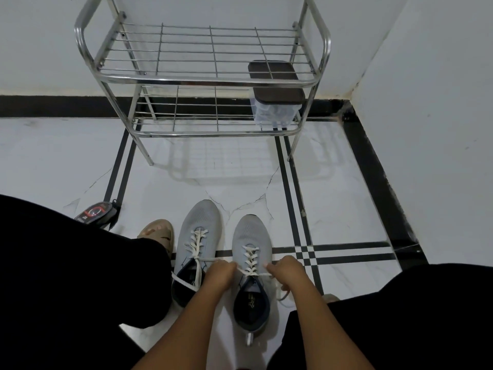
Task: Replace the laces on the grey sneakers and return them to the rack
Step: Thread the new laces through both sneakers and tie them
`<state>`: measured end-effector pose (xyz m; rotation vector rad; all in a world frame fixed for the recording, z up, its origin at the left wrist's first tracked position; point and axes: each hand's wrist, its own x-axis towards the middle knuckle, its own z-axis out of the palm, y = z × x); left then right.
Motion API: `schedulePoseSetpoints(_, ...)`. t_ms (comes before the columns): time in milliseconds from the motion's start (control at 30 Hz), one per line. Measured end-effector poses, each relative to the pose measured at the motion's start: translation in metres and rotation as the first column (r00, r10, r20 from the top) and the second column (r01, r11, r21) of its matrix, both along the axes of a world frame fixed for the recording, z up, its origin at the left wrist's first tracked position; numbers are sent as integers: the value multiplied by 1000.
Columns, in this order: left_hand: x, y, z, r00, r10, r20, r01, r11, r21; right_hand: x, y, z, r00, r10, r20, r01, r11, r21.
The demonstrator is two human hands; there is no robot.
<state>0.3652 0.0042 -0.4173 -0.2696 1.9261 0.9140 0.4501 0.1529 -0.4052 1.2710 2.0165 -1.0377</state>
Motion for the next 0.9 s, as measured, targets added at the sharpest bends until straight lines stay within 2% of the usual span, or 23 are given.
schedulePoseSetpoints(67, -1, 4, 0, 945, 290, 150, -310, 941, 132, -7, 1, 1, 979, -186, -83, 178, 980, -91)
schedulePoseSetpoints(133, 3, 10, 2, 837, 455, 305, -528, 817, 229, -14, -4, 0, 905, -400, -146, 356, 899, -253)
schedulePoseSetpoints(200, 6, 14, 5, 768, 507, 391, -624, 731, 276, -21, -15, -2, 738, -662, -131, 529, 688, -497)
schedulePoseSetpoints(233, 6, 17, 5, 753, 517, 406, -642, 711, 286, -23, -19, -5, 641, -761, -100, 580, 565, -587)
schedulePoseSetpoints(267, 6, 19, 5, 743, 529, 409, -656, 696, 292, -24, -24, -8, 568, -819, -80, 608, 484, -629)
schedulePoseSetpoints(367, 5, 23, 2, 675, 588, 445, -728, 628, 274, -22, -28, -16, 472, -876, -98, 670, 428, -607)
schedulePoseSetpoints(467, 6, 24, -8, 563, 641, 522, -817, 529, 230, -18, -22, -20, 333, -942, -50, 736, 293, -610)
schedulePoseSetpoints(600, 5, 25, -18, 448, 670, 592, -888, 414, 203, -14, -17, -23, 218, -976, -25, 762, 186, -620)
schedulePoseSetpoints(800, 2, 27, -22, 408, 691, 597, -907, 378, 183, -10, -16, -32, 99, -995, 27, 766, 59, -640)
schedulePoseSetpoints(900, 2, 28, -22, 405, 701, 587, -911, 360, 200, -10, -18, -31, 115, -993, 27, 778, 73, -624)
